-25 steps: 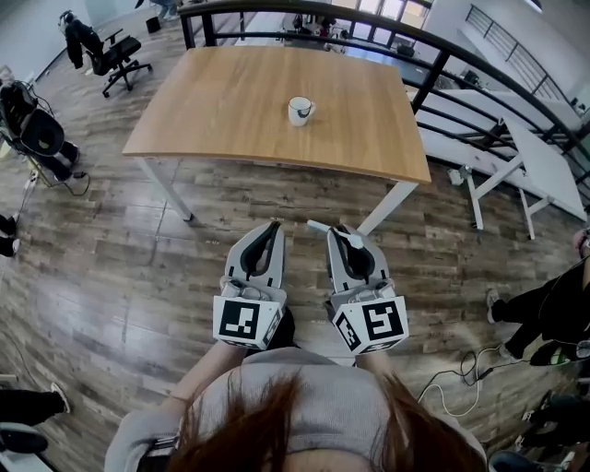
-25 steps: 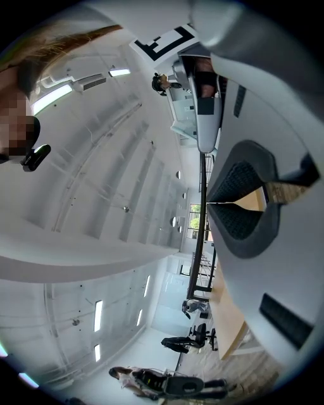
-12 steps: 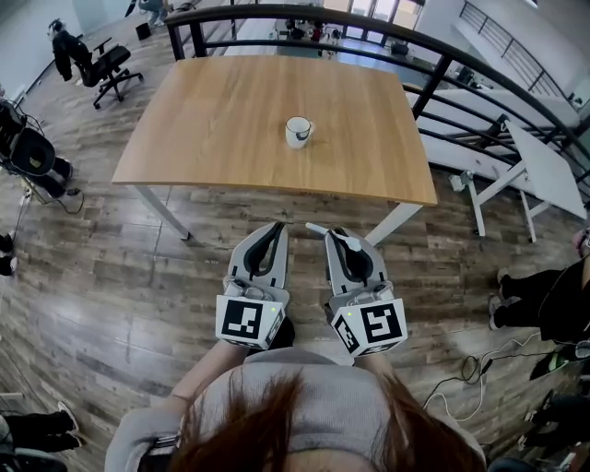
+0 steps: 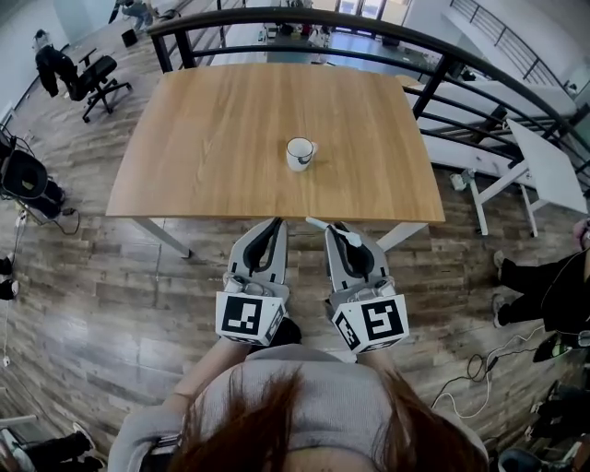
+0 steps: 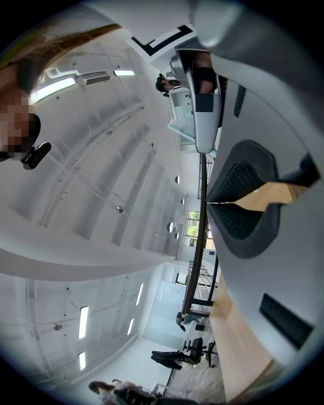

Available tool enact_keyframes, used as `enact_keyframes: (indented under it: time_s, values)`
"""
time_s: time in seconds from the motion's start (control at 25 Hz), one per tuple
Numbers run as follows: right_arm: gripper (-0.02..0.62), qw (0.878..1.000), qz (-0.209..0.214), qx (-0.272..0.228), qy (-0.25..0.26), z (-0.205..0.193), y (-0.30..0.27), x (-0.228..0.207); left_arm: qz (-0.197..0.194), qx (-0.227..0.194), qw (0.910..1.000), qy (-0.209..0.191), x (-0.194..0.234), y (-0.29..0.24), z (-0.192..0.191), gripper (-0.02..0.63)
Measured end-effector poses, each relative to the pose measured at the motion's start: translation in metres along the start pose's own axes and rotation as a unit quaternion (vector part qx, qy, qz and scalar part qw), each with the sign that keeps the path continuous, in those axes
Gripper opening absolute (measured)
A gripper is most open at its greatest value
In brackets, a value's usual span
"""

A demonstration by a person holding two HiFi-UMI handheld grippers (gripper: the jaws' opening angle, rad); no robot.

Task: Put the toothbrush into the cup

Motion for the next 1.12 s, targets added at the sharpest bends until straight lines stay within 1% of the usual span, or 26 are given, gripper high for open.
enact_keyframes:
  time_s: [0.24,0.56,0.76,0.92,1.12]
  values:
    - [0.057,1.000,-0.007,0.002,-0.006,0.004,-0.035,-0.006,-0.006,0.005,0.9999,-0.014,0.024,-0.026,0.002,0.008]
    - [0.057,1.000,-0.004,0.015,-0.014,0.002,-0.066,-0.015,-0.006,0.020,0.9997,-0.009,0.040,-0.045,-0.003,0.008]
    - [0.057,1.000,0.013,0.014,0.000,0.006,-0.078,-0.022,0.007,0.006,1.0000,-0.001,0.043,-0.056,0.002,0.008]
    - [0.057,1.000,0.021,0.020,0.000,0.004,-0.087,-0.036,0.021,-0.011,0.9995,0.021,0.041,-0.065,0.006,0.008]
    - [0.057,0.999,0.024,0.023,0.013,0.006,-0.104,-0.050,0.031,-0.005,0.9992,0.025,0.045,-0.077,0.001,0.008]
Point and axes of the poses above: the fingertips, and each gripper's own axes: y backward along the fingers, x to its left, z out of its top, the point moved 6 cm from there along y, backward along the fingers, and after that the axes turned 13 degrees about x, right-handed, at the moved point
